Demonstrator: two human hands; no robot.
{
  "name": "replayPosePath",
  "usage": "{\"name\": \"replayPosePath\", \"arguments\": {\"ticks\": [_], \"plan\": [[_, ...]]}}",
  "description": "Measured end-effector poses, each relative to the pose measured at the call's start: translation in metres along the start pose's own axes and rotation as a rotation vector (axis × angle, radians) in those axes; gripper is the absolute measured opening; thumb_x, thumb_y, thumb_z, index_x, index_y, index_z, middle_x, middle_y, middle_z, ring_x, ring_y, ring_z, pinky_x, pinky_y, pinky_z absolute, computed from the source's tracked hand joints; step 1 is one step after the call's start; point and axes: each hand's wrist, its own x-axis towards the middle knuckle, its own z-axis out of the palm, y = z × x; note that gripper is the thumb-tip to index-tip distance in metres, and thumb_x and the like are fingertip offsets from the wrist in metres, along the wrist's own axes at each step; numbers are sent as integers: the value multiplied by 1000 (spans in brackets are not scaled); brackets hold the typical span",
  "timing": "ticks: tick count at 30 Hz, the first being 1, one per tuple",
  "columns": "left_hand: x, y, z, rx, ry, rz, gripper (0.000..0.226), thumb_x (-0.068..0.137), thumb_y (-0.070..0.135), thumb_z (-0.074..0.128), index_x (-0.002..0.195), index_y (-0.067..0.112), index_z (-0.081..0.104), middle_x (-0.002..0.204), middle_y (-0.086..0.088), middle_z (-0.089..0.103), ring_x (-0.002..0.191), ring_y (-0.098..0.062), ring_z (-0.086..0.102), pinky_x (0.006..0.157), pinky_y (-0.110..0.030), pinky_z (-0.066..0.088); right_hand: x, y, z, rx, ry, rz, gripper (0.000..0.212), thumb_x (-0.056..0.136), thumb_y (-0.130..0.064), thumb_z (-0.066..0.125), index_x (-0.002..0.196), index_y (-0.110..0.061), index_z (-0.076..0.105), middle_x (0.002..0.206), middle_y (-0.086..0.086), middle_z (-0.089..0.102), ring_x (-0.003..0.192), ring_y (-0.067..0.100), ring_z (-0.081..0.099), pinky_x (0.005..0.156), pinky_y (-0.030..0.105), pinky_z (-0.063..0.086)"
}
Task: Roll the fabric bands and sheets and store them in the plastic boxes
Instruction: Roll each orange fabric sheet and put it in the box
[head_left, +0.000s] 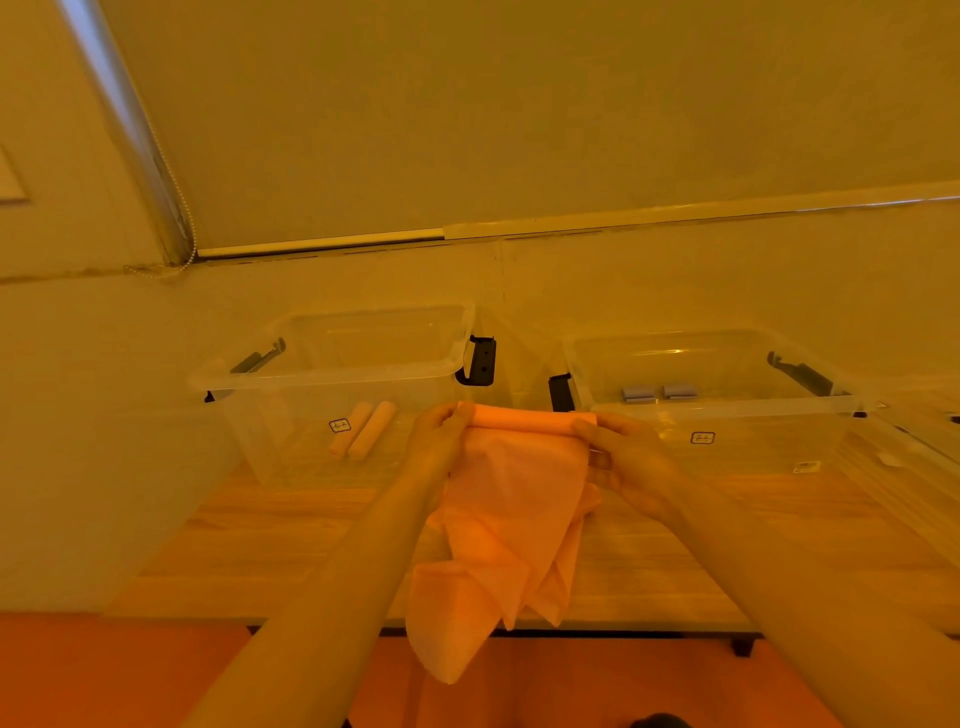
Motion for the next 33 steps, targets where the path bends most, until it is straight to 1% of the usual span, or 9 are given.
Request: {"name": "replayPosePath", "arguments": {"ticks": [2,5,9,11,14,19,25,30,33], "plan": [[1,0,0,13,1,-1,41,100,34,44,137,19,46,138,-6,47,120,-24,46,93,-34,40,-1,-2,-1,24,-27,-7,26,88,-9,64,113,-18,63,114,12,65,104,29,64,86,43,56],[3,1,0,25,0,-29,39,100,29,44,138,20,45,141,-6,45,125,-26,43,97,-36,39,-3,-6,1,92,-42,-26,29,87,2,61,110,-15,63,111,12,64,102,27,64,78,33,58],[2,4,0,5,6,-22,39,99,32,47,136,22,47,139,-4,47,117,-21,46,93,-35,41,-3,-6,5,169,10,-46,25,90,-12,61,115,-6,64,113,13,64,101,25,63,74,31,57],[2,6,0,12,13,-16,41,98,37,47,135,21,48,137,-4,48,109,-17,45,87,-32,40,-2,-6,4,153,10,-59,21,92,-11,59,112,-9,65,114,13,64,102,25,63,75,31,57],[2,7,0,42,21,-28,49,97,42,47,139,18,43,141,-7,45,123,-23,45,87,-32,37,-2,-6,3,126,8,-62,26,89,-4,61,113,-14,63,115,12,63,105,25,62,77,32,56],[-1,8,0,43,17,-36,50,98,39,47,141,14,41,142,-10,44,127,-28,43,98,-39,40,-1,-1,2,136,33,-57,37,86,-7,65,123,-8,58,112,14,64,100,24,64,79,31,57],[-3,7,5,53,16,-23,52,98,39,46,143,15,38,143,-9,43,128,-26,43,98,-37,40,8,10,8,-74,296,-187,39,83,-20,71,120,-10,64,114,11,66,102,27,64,87,45,56],[-2,6,7,36,34,-35,51,98,39,45,142,14,39,143,-10,44,128,-26,43,99,-38,40,5,5,9,-18,293,-202,36,85,-15,69,120,-8,64,113,11,66,103,27,63,88,44,55],[-2,6,6,39,34,-15,47,99,38,44,137,12,45,136,-11,50,121,-25,48,89,-33,40,5,2,9,69,234,-155,38,86,-9,67,124,-8,61,115,13,64,104,28,63,87,42,56]]}}
